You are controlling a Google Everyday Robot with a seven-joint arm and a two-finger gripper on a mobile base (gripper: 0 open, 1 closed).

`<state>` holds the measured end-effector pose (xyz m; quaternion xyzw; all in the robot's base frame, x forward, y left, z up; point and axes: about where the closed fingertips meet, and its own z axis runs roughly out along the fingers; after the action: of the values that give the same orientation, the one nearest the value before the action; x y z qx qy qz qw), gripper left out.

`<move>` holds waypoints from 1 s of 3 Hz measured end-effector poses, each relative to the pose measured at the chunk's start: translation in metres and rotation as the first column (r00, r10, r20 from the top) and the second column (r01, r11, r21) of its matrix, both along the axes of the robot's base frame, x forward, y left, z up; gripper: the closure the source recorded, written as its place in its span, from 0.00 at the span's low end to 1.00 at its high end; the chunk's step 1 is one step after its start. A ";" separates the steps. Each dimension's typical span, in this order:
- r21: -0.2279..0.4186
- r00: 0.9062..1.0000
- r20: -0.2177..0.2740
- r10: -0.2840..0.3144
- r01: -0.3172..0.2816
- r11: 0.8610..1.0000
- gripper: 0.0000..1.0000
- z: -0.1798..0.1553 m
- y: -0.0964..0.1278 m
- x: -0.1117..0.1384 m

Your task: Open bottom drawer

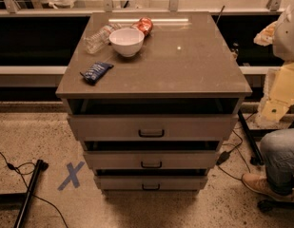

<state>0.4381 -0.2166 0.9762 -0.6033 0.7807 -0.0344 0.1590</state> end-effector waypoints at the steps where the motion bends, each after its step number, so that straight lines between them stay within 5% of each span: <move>1: 0.000 1.000 0.000 0.000 0.000 1.000 0.00 0.000 0.000 0.000; 2: -0.007 0.999 -0.011 0.030 -0.030 1.000 0.00 -0.010 0.005 0.002; 3: 0.071 0.994 -0.015 0.108 -0.107 0.992 0.00 -0.044 0.030 -0.013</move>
Offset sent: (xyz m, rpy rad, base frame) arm 0.0044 0.0088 -0.0274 -0.0166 0.0493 0.0667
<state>0.4251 -0.1869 0.9318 -0.6387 0.7493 0.0073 0.1745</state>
